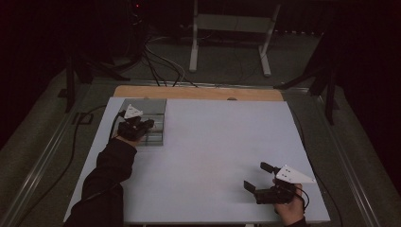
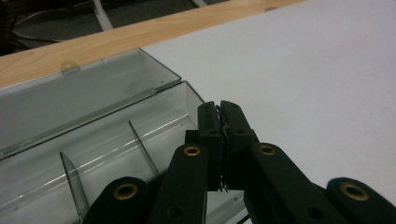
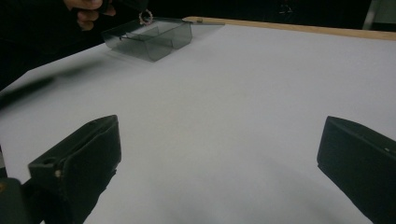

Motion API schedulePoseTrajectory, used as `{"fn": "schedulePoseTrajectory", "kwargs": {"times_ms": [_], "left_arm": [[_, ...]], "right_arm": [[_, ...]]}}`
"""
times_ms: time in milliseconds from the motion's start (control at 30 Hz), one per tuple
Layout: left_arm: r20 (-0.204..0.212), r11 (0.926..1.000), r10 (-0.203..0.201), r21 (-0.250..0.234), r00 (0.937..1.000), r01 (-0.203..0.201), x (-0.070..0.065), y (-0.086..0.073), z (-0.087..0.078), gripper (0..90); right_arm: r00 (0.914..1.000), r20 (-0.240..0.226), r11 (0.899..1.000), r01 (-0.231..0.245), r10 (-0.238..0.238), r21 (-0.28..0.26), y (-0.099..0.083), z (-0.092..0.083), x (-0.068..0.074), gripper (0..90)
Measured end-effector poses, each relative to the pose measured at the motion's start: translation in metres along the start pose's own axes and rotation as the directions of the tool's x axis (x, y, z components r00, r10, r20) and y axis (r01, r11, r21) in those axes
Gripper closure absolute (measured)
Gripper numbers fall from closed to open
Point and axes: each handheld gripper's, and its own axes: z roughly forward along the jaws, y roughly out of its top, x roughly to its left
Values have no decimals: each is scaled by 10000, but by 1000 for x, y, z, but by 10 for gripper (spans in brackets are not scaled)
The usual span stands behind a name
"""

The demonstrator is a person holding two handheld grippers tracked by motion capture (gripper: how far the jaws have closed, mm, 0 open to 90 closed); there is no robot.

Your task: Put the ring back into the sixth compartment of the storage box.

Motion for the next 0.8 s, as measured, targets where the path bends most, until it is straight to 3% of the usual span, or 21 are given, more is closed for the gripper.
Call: {"fn": "schedulePoseTrajectory", "kwargs": {"times_ms": [800], "left_arm": [[91, 9957, -115, 924, 9999, 106, 1, -12, 17, 897]], "right_arm": [[10000, -21, 10000, 28, -28, 9, 0, 0, 0, 0]]}}
